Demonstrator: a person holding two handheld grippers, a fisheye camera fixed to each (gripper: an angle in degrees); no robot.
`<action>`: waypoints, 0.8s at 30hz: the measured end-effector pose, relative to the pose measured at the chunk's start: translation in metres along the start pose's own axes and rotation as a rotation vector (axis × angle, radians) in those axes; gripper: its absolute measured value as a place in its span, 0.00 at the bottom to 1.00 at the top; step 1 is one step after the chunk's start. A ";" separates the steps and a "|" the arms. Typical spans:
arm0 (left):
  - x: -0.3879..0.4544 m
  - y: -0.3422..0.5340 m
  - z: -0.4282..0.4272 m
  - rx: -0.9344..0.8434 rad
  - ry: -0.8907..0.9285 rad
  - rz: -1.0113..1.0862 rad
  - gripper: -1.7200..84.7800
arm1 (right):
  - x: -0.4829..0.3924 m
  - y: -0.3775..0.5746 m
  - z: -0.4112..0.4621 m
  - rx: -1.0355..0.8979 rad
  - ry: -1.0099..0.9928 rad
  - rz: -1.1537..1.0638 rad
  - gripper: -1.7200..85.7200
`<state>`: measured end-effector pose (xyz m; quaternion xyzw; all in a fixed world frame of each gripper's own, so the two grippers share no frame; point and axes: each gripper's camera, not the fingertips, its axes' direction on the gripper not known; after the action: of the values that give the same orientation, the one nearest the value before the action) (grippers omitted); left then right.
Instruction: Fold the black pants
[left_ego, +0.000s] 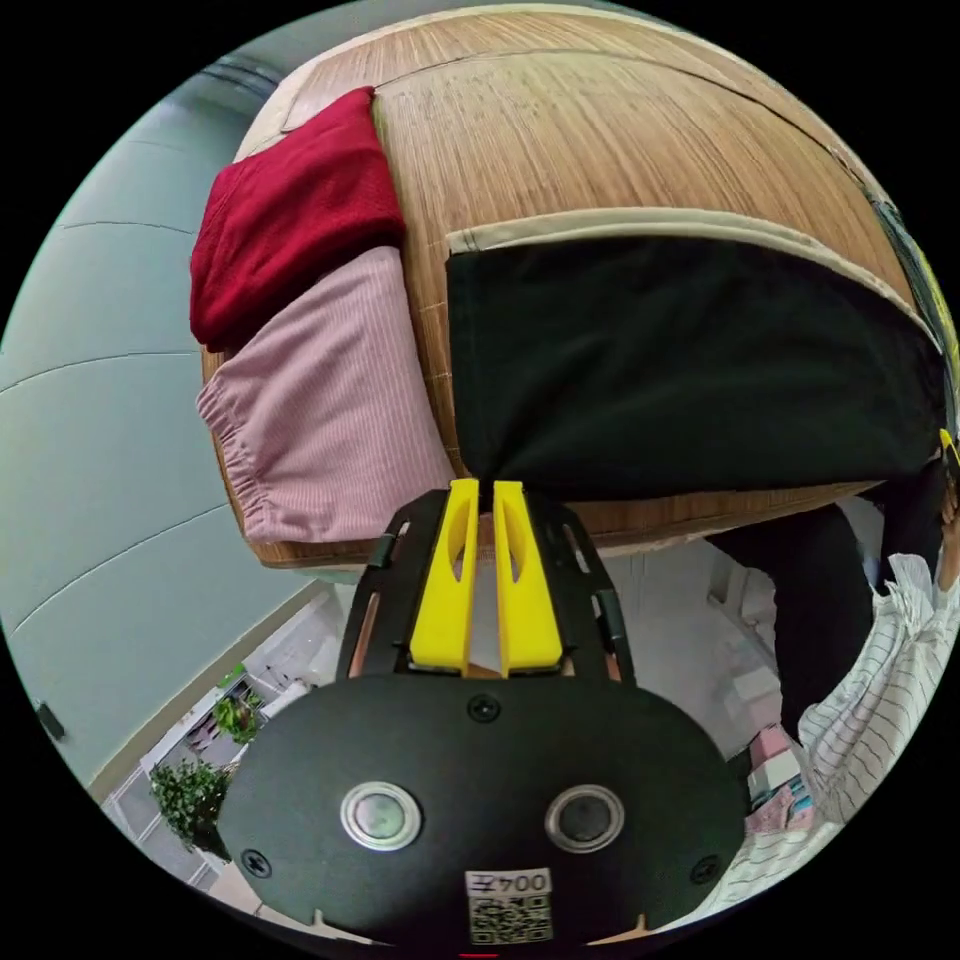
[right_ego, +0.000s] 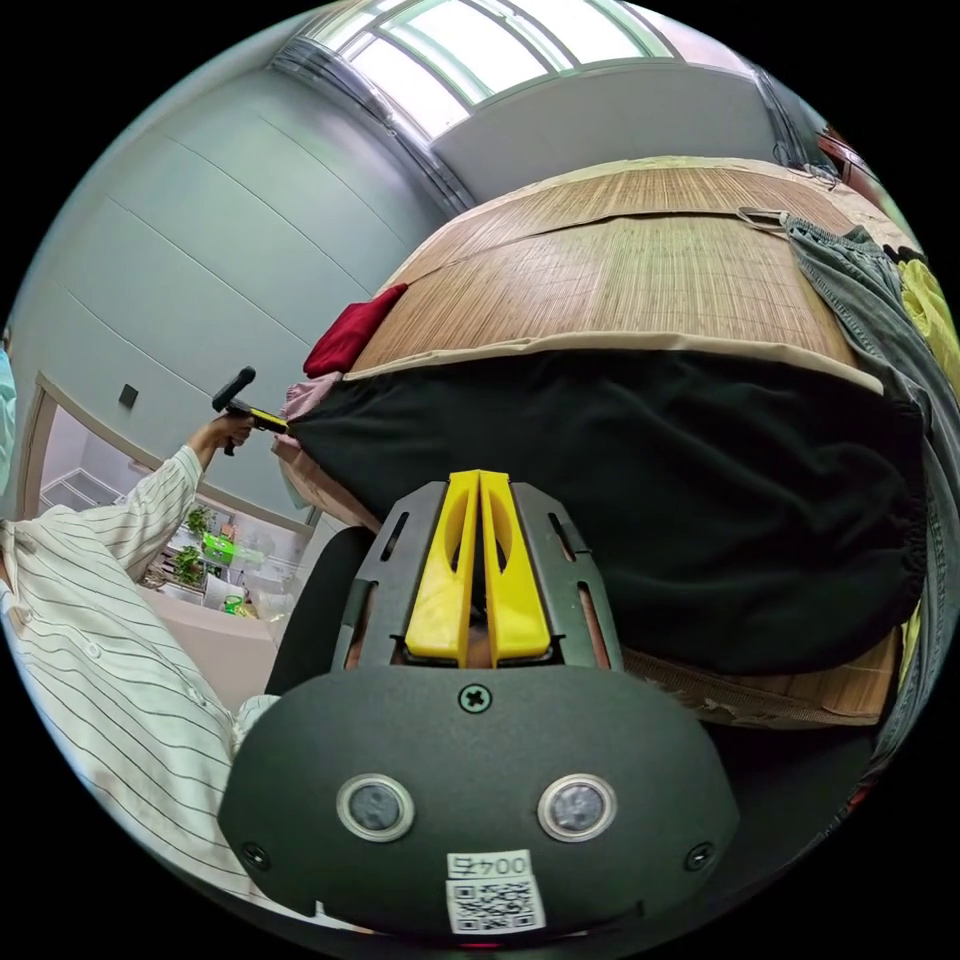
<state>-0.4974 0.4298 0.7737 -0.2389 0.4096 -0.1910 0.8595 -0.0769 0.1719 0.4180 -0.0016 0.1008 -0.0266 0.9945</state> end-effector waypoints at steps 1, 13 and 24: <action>0.005 0.003 0.012 -0.037 -0.096 -0.008 0.03 | -0.009 -0.006 0.002 -0.004 -0.012 -0.016 0.02; -0.015 0.169 0.050 0.661 0.396 -0.537 0.02 | -0.121 -0.097 0.054 -0.091 -0.066 -0.179 0.07; 0.071 0.260 0.179 1.176 0.935 -1.017 0.02 | -0.309 -0.281 0.191 -0.132 0.061 -0.598 0.09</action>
<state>-0.2787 0.6492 0.6808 0.1882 0.3984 -0.8032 0.4009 -0.3557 -0.0927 0.6699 -0.0952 0.1274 -0.3114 0.9369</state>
